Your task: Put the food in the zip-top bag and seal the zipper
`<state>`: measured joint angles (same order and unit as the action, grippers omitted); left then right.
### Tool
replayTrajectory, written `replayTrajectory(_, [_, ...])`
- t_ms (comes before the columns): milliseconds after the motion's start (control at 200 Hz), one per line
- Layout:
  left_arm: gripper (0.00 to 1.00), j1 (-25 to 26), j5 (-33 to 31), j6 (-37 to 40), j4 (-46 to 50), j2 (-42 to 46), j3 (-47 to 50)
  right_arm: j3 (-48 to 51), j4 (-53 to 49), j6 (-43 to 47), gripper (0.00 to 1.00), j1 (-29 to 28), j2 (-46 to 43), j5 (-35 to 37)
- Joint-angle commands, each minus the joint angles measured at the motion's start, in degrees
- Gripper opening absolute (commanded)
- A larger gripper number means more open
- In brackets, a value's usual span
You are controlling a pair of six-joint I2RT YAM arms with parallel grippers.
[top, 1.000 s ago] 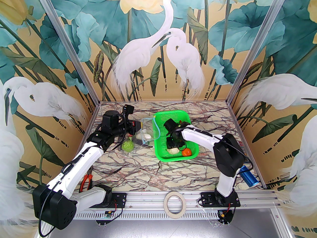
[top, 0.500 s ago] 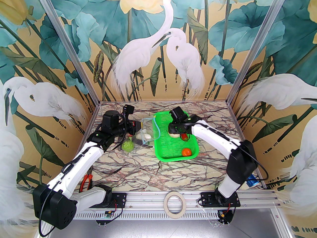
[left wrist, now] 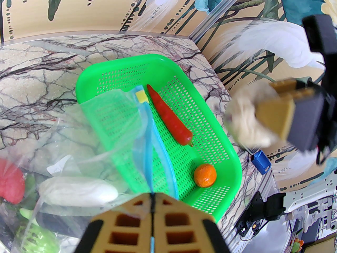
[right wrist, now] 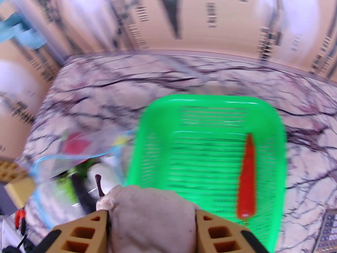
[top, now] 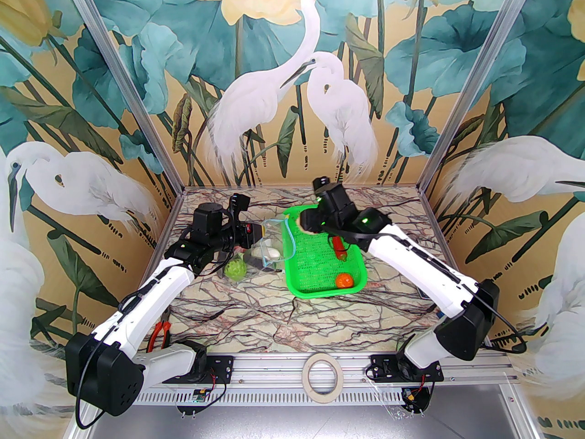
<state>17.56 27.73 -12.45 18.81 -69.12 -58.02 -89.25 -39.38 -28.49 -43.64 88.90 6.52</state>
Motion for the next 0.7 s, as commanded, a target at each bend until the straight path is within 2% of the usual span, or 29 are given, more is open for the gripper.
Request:
replayTrajectory(0, [0.08, -0.54, 1.21, -0.54, -0.42, -0.51, -2.19, -1.19, 3.81, -1.06, 0.16, -1.89, 1.25, -2.58])
replayTrajectory(525, [0.08, -0.56, 2.07, -1.59, -1.67, 0.3, -3.18, -3.01, 10.06, -5.38, 0.17, -4.44, 14.2, -7.61])
replayTrajectory(695, [0.08, -0.51, 2.33, -1.62, -1.78, 0.39, -3.09, -4.41, 10.11, -5.67, 0.25, -4.44, 16.57, -8.19])
